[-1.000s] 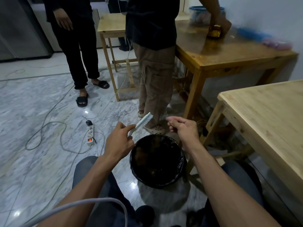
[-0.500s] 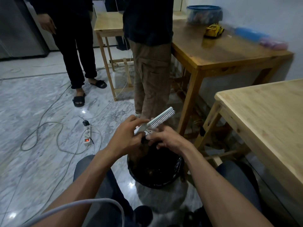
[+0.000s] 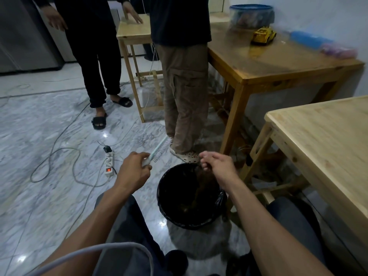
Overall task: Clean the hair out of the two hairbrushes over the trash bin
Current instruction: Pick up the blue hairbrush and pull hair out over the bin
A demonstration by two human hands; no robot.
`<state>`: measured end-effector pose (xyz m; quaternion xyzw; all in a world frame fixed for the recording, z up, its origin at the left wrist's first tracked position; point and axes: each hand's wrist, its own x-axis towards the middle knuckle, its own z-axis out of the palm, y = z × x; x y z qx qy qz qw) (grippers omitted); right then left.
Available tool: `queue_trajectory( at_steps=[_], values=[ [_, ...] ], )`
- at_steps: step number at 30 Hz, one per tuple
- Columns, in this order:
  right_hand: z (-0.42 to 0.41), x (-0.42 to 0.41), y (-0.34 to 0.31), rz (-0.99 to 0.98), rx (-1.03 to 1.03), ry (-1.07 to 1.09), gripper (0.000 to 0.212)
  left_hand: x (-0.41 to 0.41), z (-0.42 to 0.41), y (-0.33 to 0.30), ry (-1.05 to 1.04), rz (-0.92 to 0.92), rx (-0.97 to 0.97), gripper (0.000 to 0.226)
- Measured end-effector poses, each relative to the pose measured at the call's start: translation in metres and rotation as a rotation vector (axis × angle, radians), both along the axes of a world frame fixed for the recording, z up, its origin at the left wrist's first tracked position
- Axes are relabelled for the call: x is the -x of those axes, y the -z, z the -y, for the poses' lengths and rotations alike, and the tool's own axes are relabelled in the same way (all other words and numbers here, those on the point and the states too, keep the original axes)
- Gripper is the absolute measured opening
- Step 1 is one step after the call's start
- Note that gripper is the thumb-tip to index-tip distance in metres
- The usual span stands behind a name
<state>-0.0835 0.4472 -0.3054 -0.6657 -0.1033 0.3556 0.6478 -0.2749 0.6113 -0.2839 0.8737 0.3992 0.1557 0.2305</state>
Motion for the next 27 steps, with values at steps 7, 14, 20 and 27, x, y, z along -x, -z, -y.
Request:
queue_trajectory(
  at_steps=[7,14,20,27],
  values=[
    [-0.017,-0.003,-0.021,0.344,0.825,-0.713,0.051,-0.014,0.014,-0.016,0.082,-0.015,-0.063,0.032],
    [-0.024,-0.014,-0.036,1.045,1.001,-0.578,0.039,-0.021,0.03,-0.024,0.061,-0.02,0.074,0.03],
    [-0.026,-0.01,-0.028,0.073,0.399,-0.415,0.054,-0.027,0.037,-0.026,0.083,-0.027,0.174,0.032],
    [-0.028,-0.012,-0.058,-0.081,0.083,-0.035,0.034,-0.038,0.055,-0.04,0.165,0.073,0.191,0.025]
  ],
)
